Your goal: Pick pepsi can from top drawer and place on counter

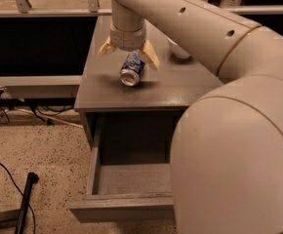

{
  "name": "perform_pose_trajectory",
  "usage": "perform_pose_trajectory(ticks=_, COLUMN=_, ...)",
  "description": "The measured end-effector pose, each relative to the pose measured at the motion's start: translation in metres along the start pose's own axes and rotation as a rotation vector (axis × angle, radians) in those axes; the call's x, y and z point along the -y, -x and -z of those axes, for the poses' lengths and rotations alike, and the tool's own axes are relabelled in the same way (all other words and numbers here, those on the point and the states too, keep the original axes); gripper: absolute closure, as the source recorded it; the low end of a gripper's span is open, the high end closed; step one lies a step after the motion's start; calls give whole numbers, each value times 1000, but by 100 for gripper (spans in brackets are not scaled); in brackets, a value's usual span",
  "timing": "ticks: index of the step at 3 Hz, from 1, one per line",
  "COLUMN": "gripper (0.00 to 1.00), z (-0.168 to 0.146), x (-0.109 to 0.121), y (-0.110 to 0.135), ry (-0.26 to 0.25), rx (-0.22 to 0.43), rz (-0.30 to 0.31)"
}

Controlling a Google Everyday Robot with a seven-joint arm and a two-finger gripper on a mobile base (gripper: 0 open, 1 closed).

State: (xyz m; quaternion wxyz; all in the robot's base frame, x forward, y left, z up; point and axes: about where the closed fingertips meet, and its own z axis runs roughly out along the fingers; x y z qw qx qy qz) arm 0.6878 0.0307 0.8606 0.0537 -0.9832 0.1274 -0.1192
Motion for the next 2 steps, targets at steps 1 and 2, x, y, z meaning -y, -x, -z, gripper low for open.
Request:
perform_pose_trajectory(ticks=1, gripper=0, z=50, x=14, y=-18, ry=-10, rx=-70, rz=22)
perform_pose_trajectory(ticks=2, gripper=0, z=46, x=14, y=-18, ry=-14, rx=-68, rz=20)
